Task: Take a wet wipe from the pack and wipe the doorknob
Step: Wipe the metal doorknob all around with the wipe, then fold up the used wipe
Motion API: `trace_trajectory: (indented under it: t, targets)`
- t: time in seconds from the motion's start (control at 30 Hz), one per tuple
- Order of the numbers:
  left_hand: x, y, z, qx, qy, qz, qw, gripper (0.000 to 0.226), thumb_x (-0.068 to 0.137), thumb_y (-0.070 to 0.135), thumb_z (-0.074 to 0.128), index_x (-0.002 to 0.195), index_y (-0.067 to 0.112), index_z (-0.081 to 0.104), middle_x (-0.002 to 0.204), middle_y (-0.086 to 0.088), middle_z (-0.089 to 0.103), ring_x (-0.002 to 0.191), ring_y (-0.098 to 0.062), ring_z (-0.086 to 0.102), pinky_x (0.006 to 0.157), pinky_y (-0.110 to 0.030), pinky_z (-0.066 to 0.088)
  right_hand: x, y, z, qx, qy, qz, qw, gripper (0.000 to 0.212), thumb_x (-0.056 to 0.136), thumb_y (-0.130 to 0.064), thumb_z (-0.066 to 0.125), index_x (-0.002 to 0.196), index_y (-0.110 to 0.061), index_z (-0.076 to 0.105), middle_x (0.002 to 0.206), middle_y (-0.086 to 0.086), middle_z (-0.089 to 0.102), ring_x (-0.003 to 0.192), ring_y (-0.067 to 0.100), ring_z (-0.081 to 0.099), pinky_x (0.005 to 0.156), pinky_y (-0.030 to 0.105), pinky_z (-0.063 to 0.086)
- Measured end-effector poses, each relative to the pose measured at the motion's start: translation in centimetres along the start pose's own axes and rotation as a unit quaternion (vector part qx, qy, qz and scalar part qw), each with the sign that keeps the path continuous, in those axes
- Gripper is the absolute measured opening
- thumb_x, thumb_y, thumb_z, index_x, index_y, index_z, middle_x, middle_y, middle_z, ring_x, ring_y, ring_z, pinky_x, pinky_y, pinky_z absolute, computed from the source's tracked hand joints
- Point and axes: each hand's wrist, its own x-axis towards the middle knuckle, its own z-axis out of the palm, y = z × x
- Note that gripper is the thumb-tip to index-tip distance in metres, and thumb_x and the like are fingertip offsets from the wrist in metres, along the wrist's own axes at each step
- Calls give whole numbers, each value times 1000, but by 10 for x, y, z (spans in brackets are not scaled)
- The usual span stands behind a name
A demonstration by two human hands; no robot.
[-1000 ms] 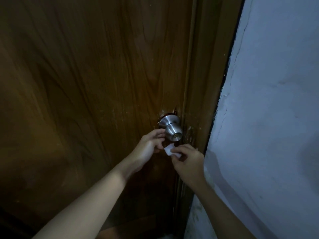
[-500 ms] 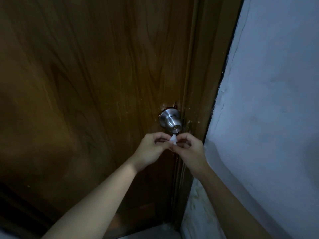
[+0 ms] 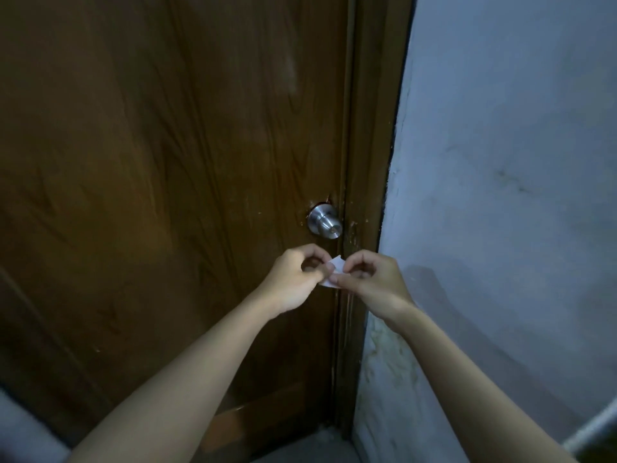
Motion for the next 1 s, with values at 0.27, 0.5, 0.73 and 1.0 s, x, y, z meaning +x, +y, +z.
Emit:
trace_trajectory:
  t: [0.27,0.5,0.73,1.0]
  targets:
    - [-67,14,35,-18,-62,17,998,10,87,18,58,95,17,64,87,3,65,79,-7,60,63,-13,42,-91,2,-20,-7,29,36,999,21,69,-9,79,68,-16,60,69,13,61,61,21,58,61,31,49]
    - [-122,8,120,-84,-135,-31,987,4,85,16,60,88,17,63,83,4,64,77,-6,58,65,-17,43,-183,31,-61,-30,83,95,992,26,65,-4,81,71,-20,62,71,6,65,62,13,61,62,23,51]
    - [-163,-11,229,-77,-186,-66,977,13,79,19,64,72,29,60,80,-2,66,83,-22,62,76,-37,50,-264,88,-111,-110,107,167,974,22,64,-24,83,60,-35,64,53,-10,58,50,6,44,50,14,35]
    - [-182,-1,366,-75,-278,-92,953,22,78,11,65,70,30,59,79,-3,65,78,-17,61,78,-31,48,-352,152,-192,-142,191,263,935,17,68,-22,80,60,-28,67,50,-6,56,47,-1,46,48,11,36]
